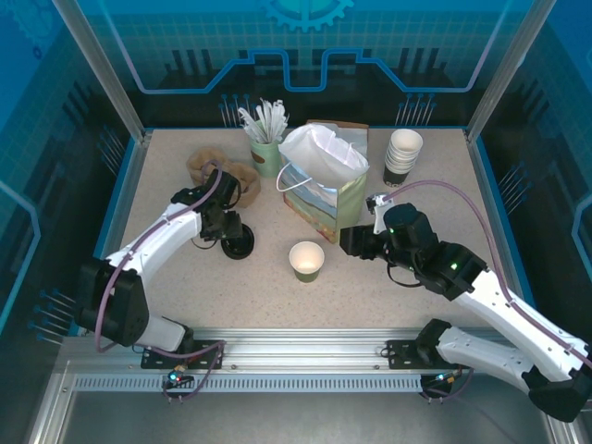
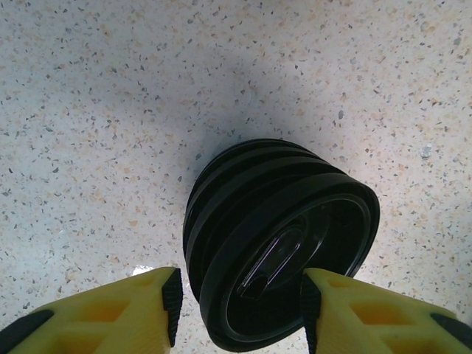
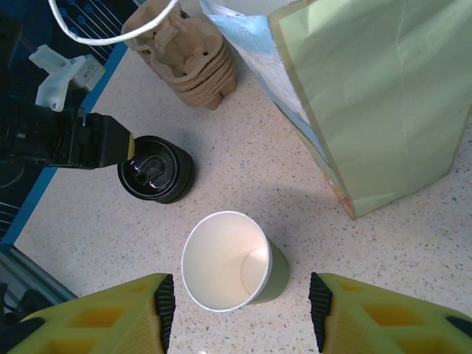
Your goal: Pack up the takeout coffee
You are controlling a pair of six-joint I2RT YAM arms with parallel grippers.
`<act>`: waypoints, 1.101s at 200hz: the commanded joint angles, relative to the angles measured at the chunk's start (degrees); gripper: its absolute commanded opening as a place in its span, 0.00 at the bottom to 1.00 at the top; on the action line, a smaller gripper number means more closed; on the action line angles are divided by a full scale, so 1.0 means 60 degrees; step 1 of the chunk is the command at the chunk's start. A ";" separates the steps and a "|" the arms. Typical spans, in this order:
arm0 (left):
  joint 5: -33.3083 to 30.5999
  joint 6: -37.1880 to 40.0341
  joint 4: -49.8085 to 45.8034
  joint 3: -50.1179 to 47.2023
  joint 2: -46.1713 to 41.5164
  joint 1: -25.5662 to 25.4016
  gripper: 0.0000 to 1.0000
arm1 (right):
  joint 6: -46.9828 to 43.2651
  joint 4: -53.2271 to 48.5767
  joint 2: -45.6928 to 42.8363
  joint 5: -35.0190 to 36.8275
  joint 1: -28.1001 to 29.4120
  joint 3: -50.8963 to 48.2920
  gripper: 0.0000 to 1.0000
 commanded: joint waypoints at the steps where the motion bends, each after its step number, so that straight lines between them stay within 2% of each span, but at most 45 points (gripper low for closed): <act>1: -0.0221 0.0212 -0.0283 0.0329 0.0179 -0.0046 0.48 | -0.0173 -0.0251 -0.0152 -0.0196 -0.0186 -0.0130 0.53; 220: -0.0876 0.0491 -0.0444 0.0458 0.0669 -0.0149 0.17 | -0.0010 -0.0557 -0.0745 -0.0145 -0.0641 -0.0485 0.54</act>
